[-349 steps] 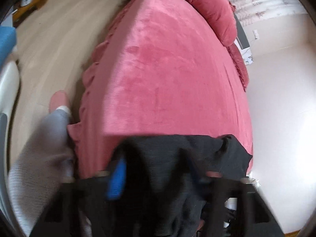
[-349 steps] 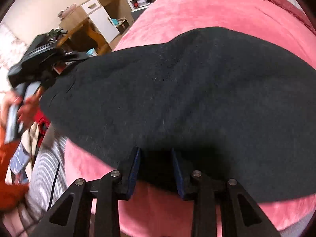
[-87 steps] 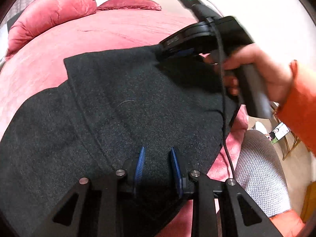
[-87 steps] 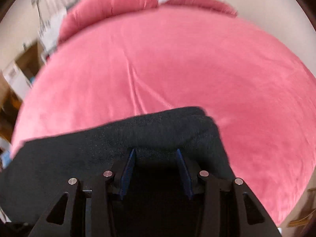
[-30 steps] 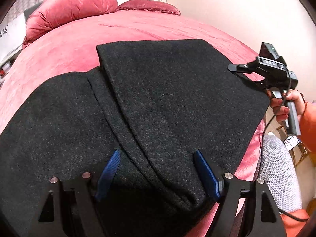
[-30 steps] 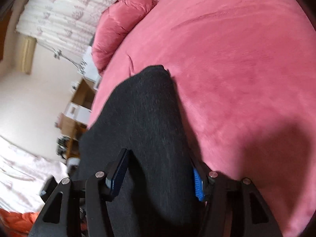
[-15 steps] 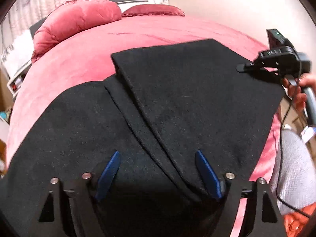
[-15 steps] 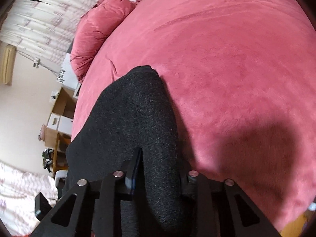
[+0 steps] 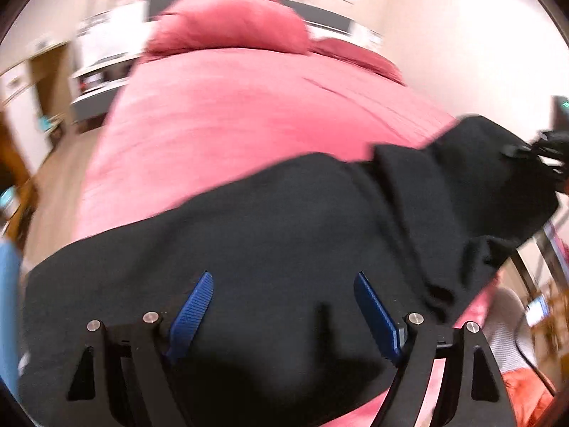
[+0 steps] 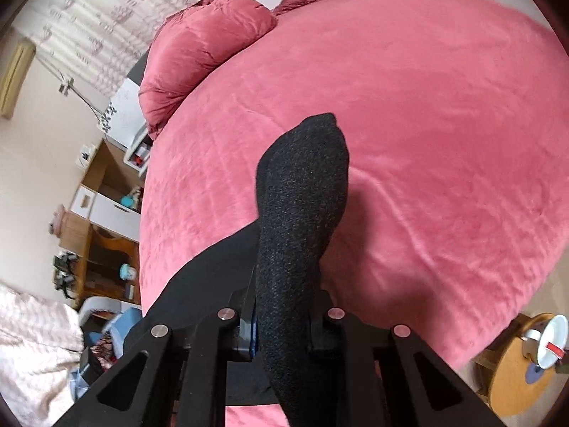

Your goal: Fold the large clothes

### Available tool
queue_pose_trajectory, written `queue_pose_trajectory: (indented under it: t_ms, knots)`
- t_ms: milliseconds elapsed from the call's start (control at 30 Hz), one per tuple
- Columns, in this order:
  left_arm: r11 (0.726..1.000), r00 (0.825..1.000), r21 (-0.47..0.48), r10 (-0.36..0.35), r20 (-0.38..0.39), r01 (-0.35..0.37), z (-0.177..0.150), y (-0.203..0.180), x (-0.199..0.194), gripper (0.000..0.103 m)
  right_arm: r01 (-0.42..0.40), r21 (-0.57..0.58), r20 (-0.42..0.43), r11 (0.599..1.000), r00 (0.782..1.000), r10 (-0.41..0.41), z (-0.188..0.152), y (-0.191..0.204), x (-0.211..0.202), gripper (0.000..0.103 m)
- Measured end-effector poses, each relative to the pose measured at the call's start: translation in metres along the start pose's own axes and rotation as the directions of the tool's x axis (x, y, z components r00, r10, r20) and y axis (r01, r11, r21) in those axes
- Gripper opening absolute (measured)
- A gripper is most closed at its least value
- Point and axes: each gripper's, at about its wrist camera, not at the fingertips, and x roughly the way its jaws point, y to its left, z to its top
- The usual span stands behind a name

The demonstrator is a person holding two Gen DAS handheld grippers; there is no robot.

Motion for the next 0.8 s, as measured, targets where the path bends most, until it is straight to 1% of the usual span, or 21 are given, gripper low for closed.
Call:
queue_pose_trajectory:
  t_ms: [33,100,133,167,233,300,333,367,400,467,500,533,600,633,667,700,733,767,800]
  knots:
    - [0.999,1.0,-0.046,0.018,0.011,-0.018,-0.009,0.015,-0.008,0.082,0.009,-0.014,0.01,1.0,1.0,-0.009,-0.004,0.014,-0.003,0.017]
    - [0.992,0.999,-0.121,0.045,0.018,-0.043,-0.014,0.043,-0.017,0.082,0.017,-0.048,0.027,0.999,1.0,-0.015,-0.013,0.044,-0.008,0.017]
    - [0.986,0.998,-0.155,0.064,0.019,-0.06,-0.018,0.056,-0.023,0.082,0.021,-0.079,0.04,0.997,0.999,-0.018,-0.019,0.066,-0.011,0.017]
    - [0.982,0.997,-0.173,0.078,0.024,-0.073,-0.02,0.064,-0.027,0.082,0.026,-0.106,0.05,0.994,0.999,-0.02,-0.024,0.079,-0.014,0.017]
    - [0.978,0.995,-0.193,0.089,0.049,-0.078,-0.024,0.078,-0.035,0.082,0.047,-0.177,0.079,0.983,0.996,-0.033,-0.036,0.122,-0.018,0.017]
    - [0.975,0.99,-0.2,0.117,0.073,-0.1,-0.025,0.092,-0.047,0.082,0.051,-0.229,0.095,0.972,0.995,-0.03,-0.049,0.153,-0.023,0.017]
    - [0.973,0.988,-0.206,0.126,0.084,-0.107,-0.026,0.1,-0.051,0.082,0.05,-0.265,0.1,0.963,0.995,-0.024,-0.057,0.175,-0.024,0.017]
    - [0.97,0.987,-0.219,0.127,0.097,-0.104,-0.029,0.107,-0.055,0.082,0.053,-0.294,0.103,0.954,0.994,-0.024,-0.065,0.19,-0.024,0.017]
    - [0.968,0.986,-0.234,0.122,0.11,-0.094,-0.031,0.113,-0.059,0.083,0.058,-0.328,0.106,0.943,0.994,-0.024,-0.074,0.207,-0.023,0.017]
    - [0.953,0.981,-0.289,0.139,0.139,-0.094,-0.034,0.127,-0.059,0.09,0.075,-0.425,0.104,0.902,0.994,-0.033,-0.1,0.245,-0.014,0.017]
    - [0.943,0.982,-0.318,0.142,0.126,-0.095,-0.033,0.137,-0.056,0.091,0.087,-0.465,0.108,0.881,0.993,-0.041,-0.113,0.261,-0.007,0.017]
    - [0.937,0.982,-0.337,0.145,0.121,-0.097,-0.028,0.14,-0.052,0.091,0.094,-0.51,0.102,0.855,0.994,-0.048,-0.132,0.283,0.008,0.017]
    - [0.912,0.976,-0.39,0.183,0.117,-0.124,-0.033,0.156,-0.054,0.091,0.094,-0.558,0.087,0.824,0.995,-0.055,-0.161,0.31,0.038,0.018]
    - [0.897,0.974,-0.419,0.199,0.108,-0.137,-0.035,0.165,-0.053,0.091,0.093,-0.581,0.071,0.808,0.995,-0.063,-0.181,0.324,0.061,0.019]
    - [0.885,0.973,-0.445,0.205,0.102,-0.139,-0.035,0.171,-0.052,0.091,0.076,-0.607,0.041,0.791,0.997,-0.065,-0.196,0.334,0.081,0.024]
    - [0.868,0.973,-0.477,0.207,0.097,-0.137,-0.036,0.18,-0.051,0.091,0.043,-0.64,-0.006,0.767,0.998,-0.061,-0.214,0.343,0.103,0.026]
    - [0.845,0.975,-0.518,0.206,0.089,-0.131,-0.041,0.191,-0.049,0.091,-0.045,-0.687,-0.117,0.725,0.992,-0.049,-0.238,0.352,0.135,0.029]
    - [0.823,0.976,-0.553,0.206,0.078,-0.129,-0.045,0.198,-0.049,0.091,-0.109,-0.696,-0.191,0.71,0.981,-0.037,-0.249,0.354,0.151,0.025]
    - [0.794,0.978,-0.595,0.199,0.067,-0.121,-0.051,0.209,-0.048,0.091,-0.161,-0.692,-0.253,0.703,0.967,-0.027,-0.259,0.354,0.162,0.025]
